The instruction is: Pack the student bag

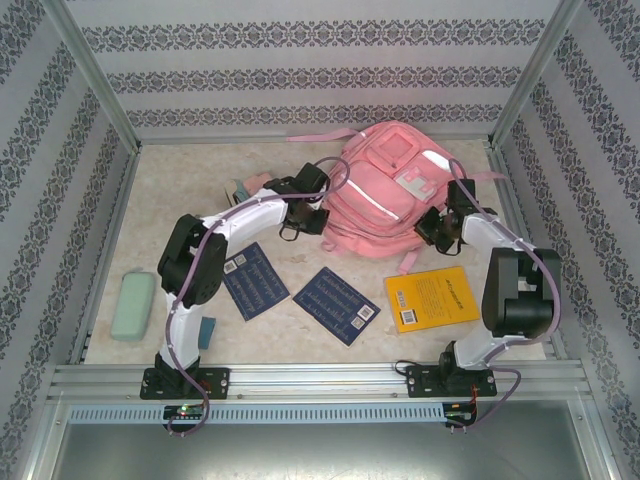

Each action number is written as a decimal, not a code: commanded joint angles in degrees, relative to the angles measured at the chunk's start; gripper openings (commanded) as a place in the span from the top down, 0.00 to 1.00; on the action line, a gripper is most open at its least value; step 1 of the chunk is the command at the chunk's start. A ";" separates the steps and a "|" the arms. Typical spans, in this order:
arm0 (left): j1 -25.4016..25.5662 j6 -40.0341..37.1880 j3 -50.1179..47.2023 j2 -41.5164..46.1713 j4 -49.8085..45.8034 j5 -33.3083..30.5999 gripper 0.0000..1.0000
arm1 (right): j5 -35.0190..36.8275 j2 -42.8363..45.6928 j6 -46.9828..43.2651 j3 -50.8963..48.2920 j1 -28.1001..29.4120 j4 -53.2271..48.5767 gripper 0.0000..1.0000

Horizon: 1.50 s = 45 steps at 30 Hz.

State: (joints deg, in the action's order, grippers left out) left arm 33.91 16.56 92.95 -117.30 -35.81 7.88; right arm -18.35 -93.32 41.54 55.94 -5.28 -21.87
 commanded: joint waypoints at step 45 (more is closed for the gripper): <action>1.94 -2.44 3.91 -3.44 -5.60 1.27 1.00 | 15.05 8.66 33.57 -13.77 29.26 14.93 1.00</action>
State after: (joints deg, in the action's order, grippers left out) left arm 38.02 14.31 94.15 -118.26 -36.88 12.78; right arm -5.37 -87.15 80.05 41.23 25.45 -2.81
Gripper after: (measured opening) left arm 0.064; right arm 0.047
